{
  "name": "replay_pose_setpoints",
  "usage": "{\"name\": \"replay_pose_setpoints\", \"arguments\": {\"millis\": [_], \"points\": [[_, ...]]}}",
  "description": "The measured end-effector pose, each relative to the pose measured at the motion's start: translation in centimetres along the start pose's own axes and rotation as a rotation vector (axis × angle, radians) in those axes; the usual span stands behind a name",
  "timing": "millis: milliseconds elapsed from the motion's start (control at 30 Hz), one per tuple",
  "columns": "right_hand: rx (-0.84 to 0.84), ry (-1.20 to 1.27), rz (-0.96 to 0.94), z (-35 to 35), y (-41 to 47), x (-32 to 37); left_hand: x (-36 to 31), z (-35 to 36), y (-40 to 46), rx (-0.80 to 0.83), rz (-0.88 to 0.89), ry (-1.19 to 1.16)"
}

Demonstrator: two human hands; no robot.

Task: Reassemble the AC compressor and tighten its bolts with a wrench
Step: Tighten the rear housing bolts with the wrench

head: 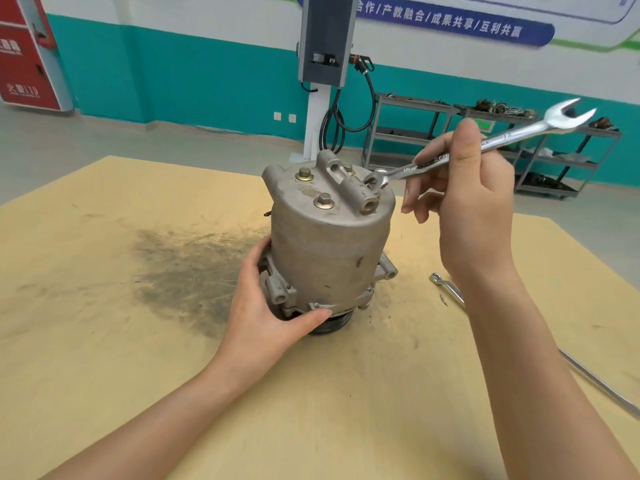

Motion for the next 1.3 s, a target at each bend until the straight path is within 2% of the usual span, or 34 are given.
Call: {"name": "replay_pose_setpoints", "arguments": {"millis": [200, 333, 500, 633, 700, 767, 900, 1033, 1100, 1200, 1300], "points": [[-0.022, 0.175, 0.229, -0.5, -0.1, -2.7, -0.3, 0.0, 0.0, -0.004, 0.016, 0.025], [-0.010, 0.184, 0.211, -0.4, 0.0, -3.0, -0.2, 0.0, 0.0, -0.003, 0.008, 0.020], [-0.055, -0.024, -0.180, -0.4, -0.4, 0.4, -0.1, 0.0, 0.0, -0.002, 0.004, 0.010], [0.047, -0.287, -0.629, 1.5, -2.1, 5.1, 0.2, 0.1, 0.1, 0.005, -0.014, 0.000], [0.042, -0.345, -0.708, 1.8, -2.5, 6.0, 0.2, 0.1, 0.1, 0.001, -0.013, 0.004], [-0.006, -0.301, -0.645, 1.2, -2.0, 5.9, 0.3, 0.1, 0.1, 0.001, -0.013, 0.003], [-0.122, -0.053, -0.245, -1.2, -0.2, 2.3, 0.4, 0.0, 0.1, 0.001, -0.018, -0.007], [-0.102, 0.185, 0.163, -0.9, 0.1, -2.7, 0.5, 0.0, 0.1, -0.004, -0.020, -0.008], [-0.089, 0.247, 0.288, -0.5, -0.1, -4.4, 0.5, 0.0, 0.1, -0.007, -0.026, -0.013], [-0.074, 0.288, 0.321, -0.2, -0.2, -5.2, 0.5, 0.0, 0.2, -0.008, -0.025, -0.010], [-0.080, 0.164, 0.130, -0.6, -0.1, -3.5, 0.5, -0.1, 0.2, -0.013, -0.023, -0.006]]}}
Point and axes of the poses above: each hand's wrist, its own y-axis towards the middle knuckle, its own z-axis out of the palm, x = y × z, the point moved 10 cm from there along y, towards the middle knuckle, and after that the axes turned 7 degrees about -z, right-handed, at the moved point
